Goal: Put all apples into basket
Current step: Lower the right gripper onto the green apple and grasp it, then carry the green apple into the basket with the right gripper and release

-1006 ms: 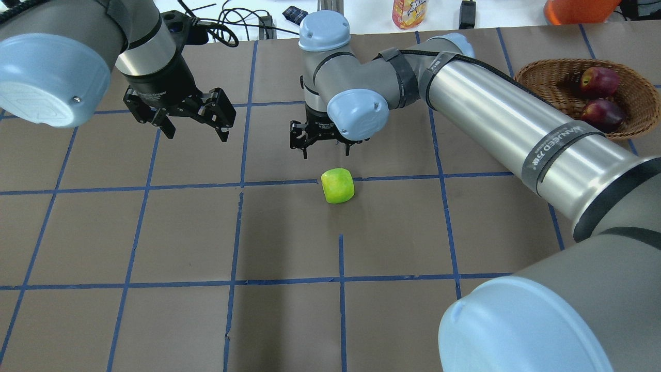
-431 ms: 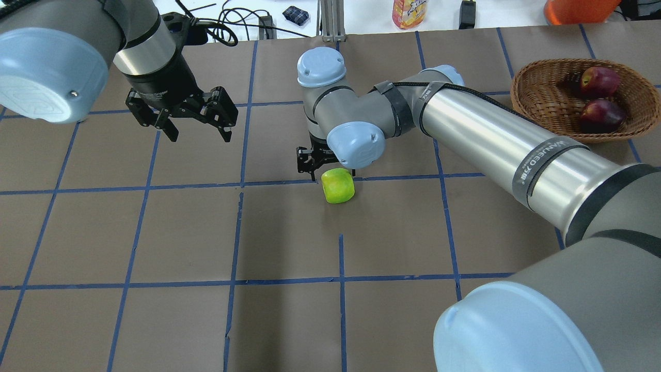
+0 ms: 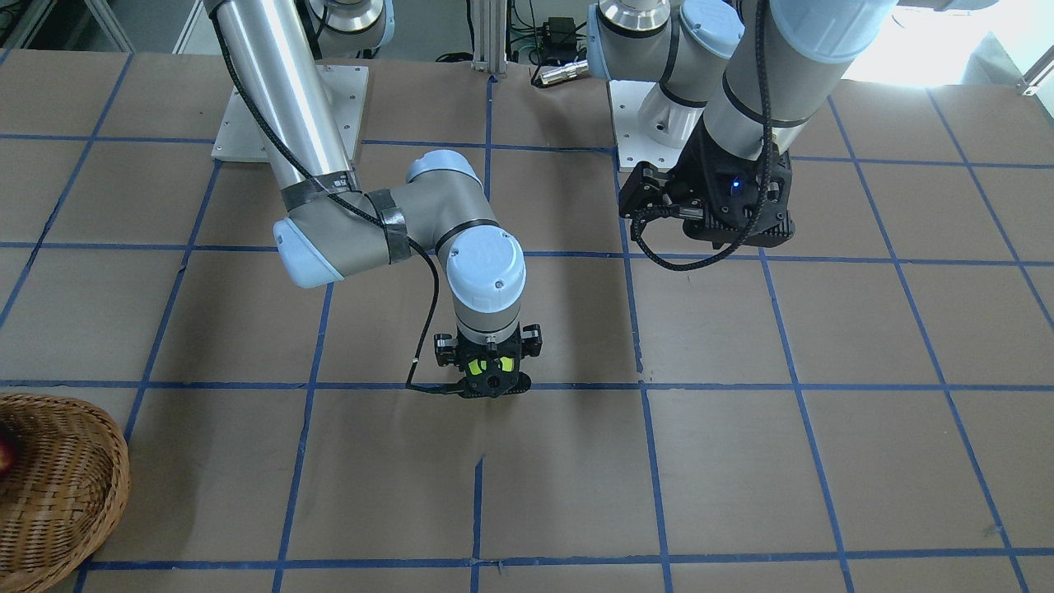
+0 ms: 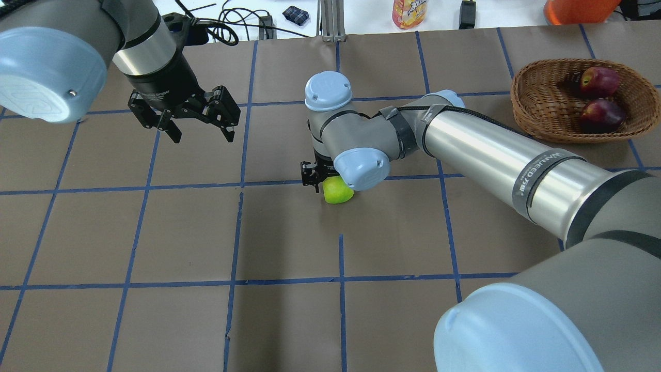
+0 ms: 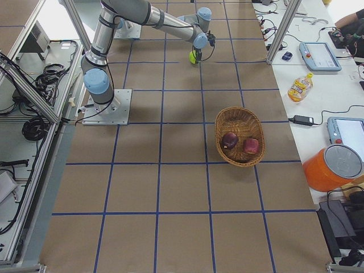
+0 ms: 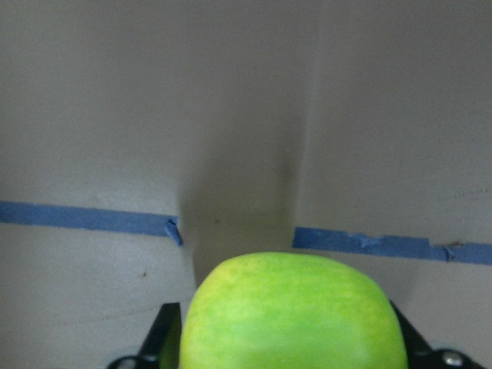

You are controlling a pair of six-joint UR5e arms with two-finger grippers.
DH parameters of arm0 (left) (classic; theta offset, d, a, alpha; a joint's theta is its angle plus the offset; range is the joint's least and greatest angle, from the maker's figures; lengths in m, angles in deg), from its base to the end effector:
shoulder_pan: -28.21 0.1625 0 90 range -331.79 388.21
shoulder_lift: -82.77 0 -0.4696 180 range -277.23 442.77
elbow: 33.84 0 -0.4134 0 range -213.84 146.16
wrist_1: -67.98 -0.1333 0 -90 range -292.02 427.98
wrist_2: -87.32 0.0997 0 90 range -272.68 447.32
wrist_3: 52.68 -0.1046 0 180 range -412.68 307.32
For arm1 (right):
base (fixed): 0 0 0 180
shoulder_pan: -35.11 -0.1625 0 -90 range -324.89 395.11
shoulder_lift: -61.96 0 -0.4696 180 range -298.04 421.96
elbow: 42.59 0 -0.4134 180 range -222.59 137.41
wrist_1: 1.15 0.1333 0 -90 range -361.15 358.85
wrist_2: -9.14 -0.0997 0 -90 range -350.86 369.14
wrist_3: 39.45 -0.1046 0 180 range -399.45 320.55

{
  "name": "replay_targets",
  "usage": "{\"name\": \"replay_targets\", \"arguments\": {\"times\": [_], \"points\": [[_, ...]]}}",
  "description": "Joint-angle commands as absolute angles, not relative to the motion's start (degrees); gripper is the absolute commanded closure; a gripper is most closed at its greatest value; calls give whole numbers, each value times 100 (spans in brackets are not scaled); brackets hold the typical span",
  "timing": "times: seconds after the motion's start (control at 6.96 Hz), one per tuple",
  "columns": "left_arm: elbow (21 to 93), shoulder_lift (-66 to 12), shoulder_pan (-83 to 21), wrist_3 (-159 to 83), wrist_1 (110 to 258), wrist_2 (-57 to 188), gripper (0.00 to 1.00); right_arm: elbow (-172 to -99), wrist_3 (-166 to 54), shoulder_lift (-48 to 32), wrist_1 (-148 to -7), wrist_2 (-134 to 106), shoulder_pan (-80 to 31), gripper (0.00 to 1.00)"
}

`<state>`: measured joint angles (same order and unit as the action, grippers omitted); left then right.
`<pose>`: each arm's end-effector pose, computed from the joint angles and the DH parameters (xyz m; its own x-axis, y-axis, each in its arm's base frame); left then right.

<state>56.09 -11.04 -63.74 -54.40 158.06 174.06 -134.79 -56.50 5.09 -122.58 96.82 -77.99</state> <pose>-0.1574 -0.5312 0.4933 -0.9965 0.0601 0.0587 0.0639 0.9958 0.0649 0.3958 -0.5773 0.2056 -0.9945 -0.1033 -0.0187 -0.1044 0.9916 0.0769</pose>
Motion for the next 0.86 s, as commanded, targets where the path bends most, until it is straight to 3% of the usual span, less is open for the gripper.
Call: {"name": "replay_targets", "arguments": {"times": [0.0,0.14,0.43,0.72], "points": [[5607,-1109,-6337,-5435,15807,17336,0,-13427,-5632,361,-12253,9650,-7687,67],[5598,-1101,-6259,-5435,15807,17223,0,-13348,-5302,203,-12183,9641,-7460,74],[5607,-1092,-6258,-5444,15807,17187,0,-12587,-3788,87,-11126,9589,-6565,75],[5598,-1065,-6258,-5444,15807,17187,0,-11734,-2231,148,-9883,9711,-5625,93]]}}
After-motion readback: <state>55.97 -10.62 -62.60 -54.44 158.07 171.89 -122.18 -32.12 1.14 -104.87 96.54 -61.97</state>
